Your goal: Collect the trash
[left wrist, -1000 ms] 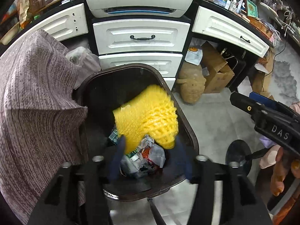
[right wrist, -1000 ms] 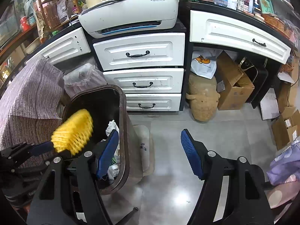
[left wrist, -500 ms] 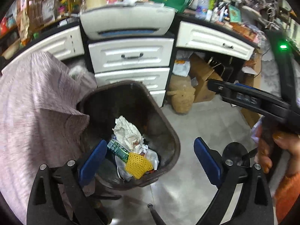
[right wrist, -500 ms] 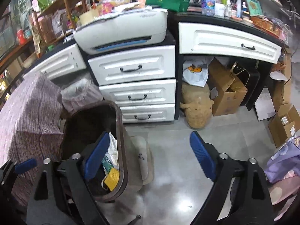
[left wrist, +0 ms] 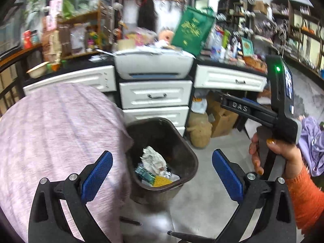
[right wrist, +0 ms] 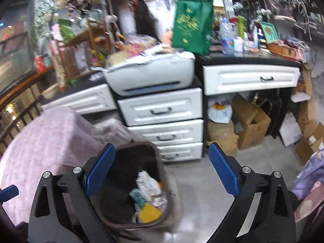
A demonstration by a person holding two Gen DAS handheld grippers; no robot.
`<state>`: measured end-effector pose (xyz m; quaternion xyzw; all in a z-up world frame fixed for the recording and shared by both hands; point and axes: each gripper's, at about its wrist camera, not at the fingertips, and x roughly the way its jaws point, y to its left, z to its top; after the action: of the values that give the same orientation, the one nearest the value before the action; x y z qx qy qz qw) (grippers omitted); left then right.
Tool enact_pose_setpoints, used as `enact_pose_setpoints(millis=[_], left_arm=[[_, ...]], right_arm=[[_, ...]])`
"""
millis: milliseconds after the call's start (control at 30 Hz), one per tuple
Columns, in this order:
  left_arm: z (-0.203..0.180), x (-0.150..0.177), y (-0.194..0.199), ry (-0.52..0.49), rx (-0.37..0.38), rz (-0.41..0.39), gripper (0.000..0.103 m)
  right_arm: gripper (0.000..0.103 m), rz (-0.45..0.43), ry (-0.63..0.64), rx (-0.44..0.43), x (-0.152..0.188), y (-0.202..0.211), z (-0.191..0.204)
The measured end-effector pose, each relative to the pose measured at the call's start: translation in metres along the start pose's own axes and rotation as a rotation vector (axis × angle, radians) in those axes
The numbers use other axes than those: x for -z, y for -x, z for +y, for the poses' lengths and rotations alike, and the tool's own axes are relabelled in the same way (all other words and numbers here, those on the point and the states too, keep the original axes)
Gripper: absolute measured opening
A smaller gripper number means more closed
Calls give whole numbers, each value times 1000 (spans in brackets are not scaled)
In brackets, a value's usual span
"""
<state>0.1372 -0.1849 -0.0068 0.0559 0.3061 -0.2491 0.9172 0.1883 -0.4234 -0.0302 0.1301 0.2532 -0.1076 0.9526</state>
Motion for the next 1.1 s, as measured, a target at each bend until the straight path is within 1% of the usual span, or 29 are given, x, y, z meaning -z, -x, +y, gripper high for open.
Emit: enact_pose_setpoints(millis=[100, 200, 267, 300, 433, 567, 700, 800, 900, 1100], left_arm=[[14, 2, 22, 12, -52, -28, 97], [33, 7, 50, 33, -96, -79, 97], [43, 12, 65, 44, -126, -100, 97], [48, 15, 72, 49, -139, -109, 97], [66, 31, 99, 91, -207, -147, 97], [81, 47, 119, 136, -269, -157, 97], [94, 59, 134, 184, -299, -178, 97], [100, 68, 148, 210, -323, -215, 97], [100, 75, 156, 223, -341, -231, 97], [94, 83, 172, 206, -377, -265, 97]], right_arm=[[92, -45, -4, -69, -1, 25, 23], [97, -85, -8, -138, -2, 49, 49], [97, -102, -12, -189, 1, 63, 65], [97, -100, -1, -219, 6, 71, 78], [97, -73, 66, -275, 27, 88, 116], [97, -84, 137, -303, 53, 107, 146], [97, -109, 189, -311, 71, 123, 161], [97, -121, 218, -320, 83, 135, 168], [97, -130, 237, -318, 94, 144, 169], [97, -174, 247, -324, 109, 165, 164]])
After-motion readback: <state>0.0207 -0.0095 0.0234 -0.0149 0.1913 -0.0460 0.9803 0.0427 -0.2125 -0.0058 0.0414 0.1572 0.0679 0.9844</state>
